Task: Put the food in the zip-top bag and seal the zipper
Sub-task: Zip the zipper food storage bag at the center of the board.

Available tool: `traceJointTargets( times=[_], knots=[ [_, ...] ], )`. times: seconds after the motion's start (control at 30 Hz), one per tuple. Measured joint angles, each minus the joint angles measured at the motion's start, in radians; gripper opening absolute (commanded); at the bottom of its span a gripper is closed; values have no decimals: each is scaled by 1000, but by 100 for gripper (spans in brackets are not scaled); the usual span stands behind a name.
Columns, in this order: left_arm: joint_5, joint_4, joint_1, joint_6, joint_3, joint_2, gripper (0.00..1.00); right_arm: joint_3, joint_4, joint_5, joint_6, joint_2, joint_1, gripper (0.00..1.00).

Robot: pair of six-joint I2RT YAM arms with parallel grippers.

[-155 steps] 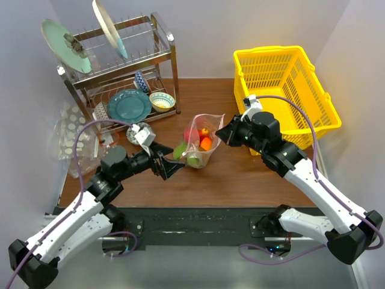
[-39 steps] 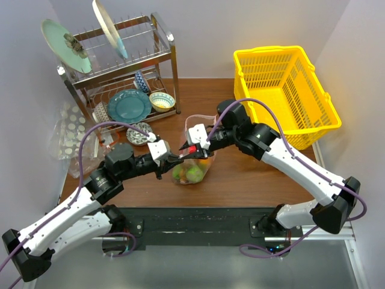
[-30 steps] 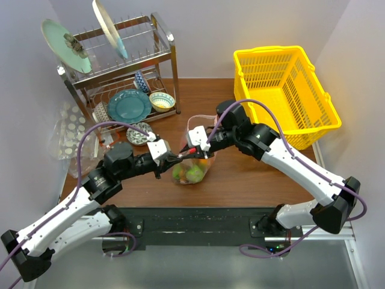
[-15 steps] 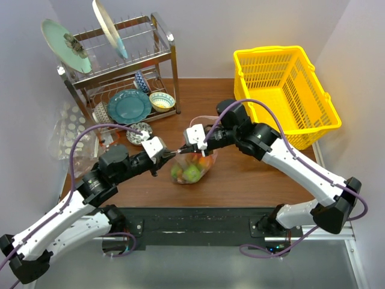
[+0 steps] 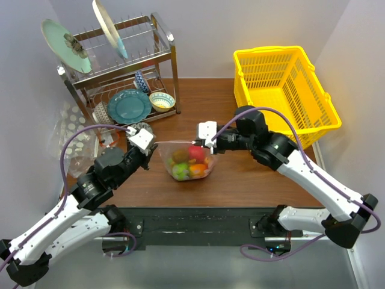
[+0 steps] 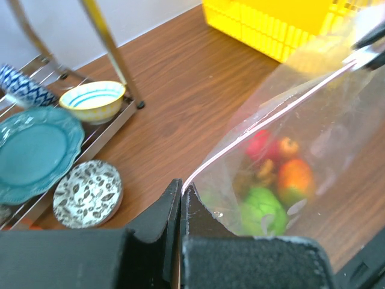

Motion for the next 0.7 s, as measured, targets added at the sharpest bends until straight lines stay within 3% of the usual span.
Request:
traceJointTargets(
  times=[0.33, 0.7],
  knots=[
    [-131, -37, 0, -15, 0, -21, 0, -163, 39, 73, 124, -203, -187, 0],
    [-158, -43, 0, -20, 0, -12, 0, -211, 96, 121, 182, -233, -202, 0]
  ],
)
